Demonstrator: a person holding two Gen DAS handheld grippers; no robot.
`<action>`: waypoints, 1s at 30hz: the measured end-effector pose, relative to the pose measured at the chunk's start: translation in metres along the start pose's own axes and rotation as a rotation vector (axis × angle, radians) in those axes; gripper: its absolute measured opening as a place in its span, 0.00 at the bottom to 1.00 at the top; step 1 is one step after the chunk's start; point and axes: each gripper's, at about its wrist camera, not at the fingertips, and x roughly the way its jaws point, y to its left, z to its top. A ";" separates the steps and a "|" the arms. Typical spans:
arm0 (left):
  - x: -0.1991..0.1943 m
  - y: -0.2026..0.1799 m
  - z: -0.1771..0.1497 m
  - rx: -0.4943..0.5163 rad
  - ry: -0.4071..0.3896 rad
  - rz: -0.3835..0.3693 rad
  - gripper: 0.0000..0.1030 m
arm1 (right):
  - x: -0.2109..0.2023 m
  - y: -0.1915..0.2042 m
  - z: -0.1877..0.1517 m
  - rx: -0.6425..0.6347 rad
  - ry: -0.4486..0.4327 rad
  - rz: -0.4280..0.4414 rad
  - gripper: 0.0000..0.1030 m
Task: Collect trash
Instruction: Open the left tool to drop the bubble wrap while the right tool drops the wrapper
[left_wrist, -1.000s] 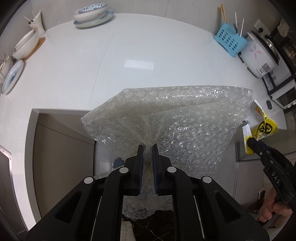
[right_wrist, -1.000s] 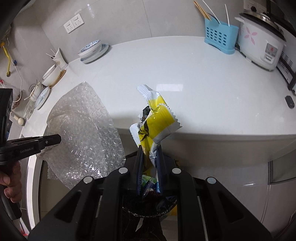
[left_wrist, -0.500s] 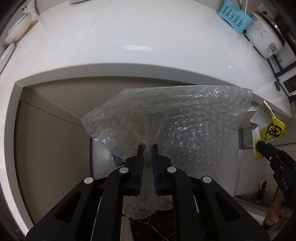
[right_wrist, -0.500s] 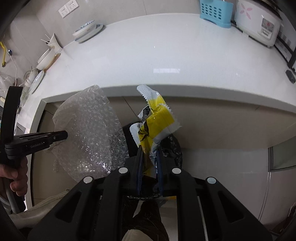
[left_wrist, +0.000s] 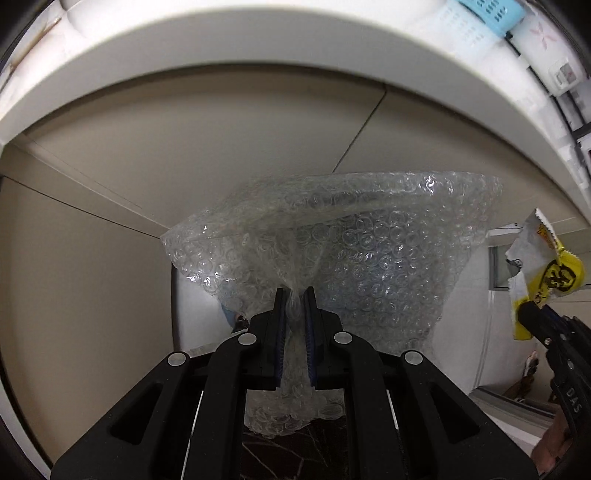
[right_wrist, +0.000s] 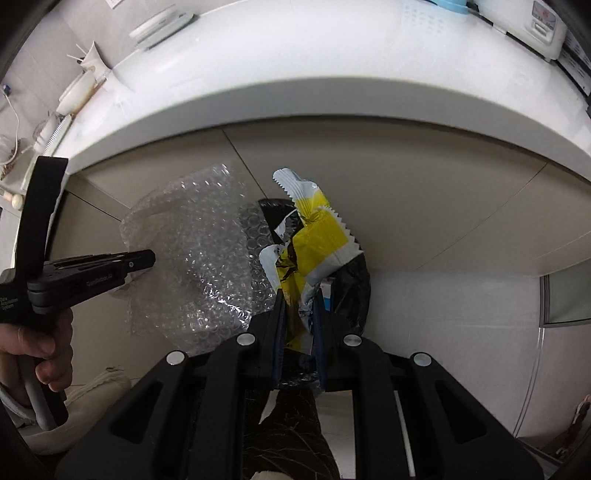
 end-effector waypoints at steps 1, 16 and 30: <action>0.006 -0.003 0.000 0.011 0.000 0.009 0.08 | 0.004 -0.001 -0.001 -0.001 0.008 -0.008 0.12; 0.039 -0.023 -0.007 0.095 -0.003 0.084 0.19 | 0.025 0.004 0.010 -0.022 0.058 -0.009 0.12; 0.006 -0.015 -0.008 0.095 -0.095 0.010 0.57 | 0.031 0.019 0.014 -0.043 0.084 0.024 0.12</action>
